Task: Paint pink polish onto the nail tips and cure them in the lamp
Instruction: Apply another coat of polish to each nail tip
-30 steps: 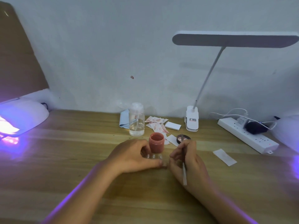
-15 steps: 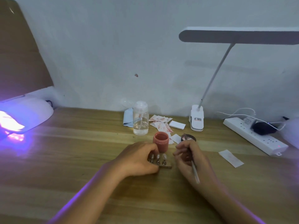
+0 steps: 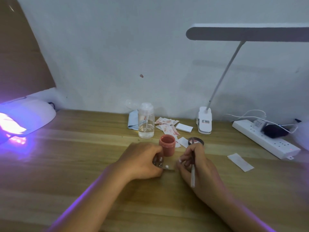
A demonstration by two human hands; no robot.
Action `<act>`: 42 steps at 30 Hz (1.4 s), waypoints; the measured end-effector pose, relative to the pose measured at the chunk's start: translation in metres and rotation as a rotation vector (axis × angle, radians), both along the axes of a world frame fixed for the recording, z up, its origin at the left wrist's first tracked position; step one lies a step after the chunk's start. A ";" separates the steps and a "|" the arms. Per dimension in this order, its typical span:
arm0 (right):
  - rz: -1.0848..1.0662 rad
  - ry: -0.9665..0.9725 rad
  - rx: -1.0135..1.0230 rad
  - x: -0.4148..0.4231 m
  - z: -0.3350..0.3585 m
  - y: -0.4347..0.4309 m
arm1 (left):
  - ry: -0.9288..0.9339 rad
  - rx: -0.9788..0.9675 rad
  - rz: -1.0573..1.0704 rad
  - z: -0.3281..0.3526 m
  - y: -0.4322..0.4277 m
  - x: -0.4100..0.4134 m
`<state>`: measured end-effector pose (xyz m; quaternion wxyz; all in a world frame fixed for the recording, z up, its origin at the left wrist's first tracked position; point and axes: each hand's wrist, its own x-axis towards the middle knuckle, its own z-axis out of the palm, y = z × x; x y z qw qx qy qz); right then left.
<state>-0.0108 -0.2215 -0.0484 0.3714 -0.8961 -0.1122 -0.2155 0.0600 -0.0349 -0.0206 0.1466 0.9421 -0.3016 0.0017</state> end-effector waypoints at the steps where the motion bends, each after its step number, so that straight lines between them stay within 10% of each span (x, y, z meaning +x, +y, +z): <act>1: -0.024 0.007 0.014 0.001 0.000 -0.002 | -0.001 0.007 0.028 0.002 0.004 0.001; 42: -0.116 -0.130 0.588 -0.001 0.009 -0.005 | -0.172 -0.425 0.099 -0.035 -0.038 -0.036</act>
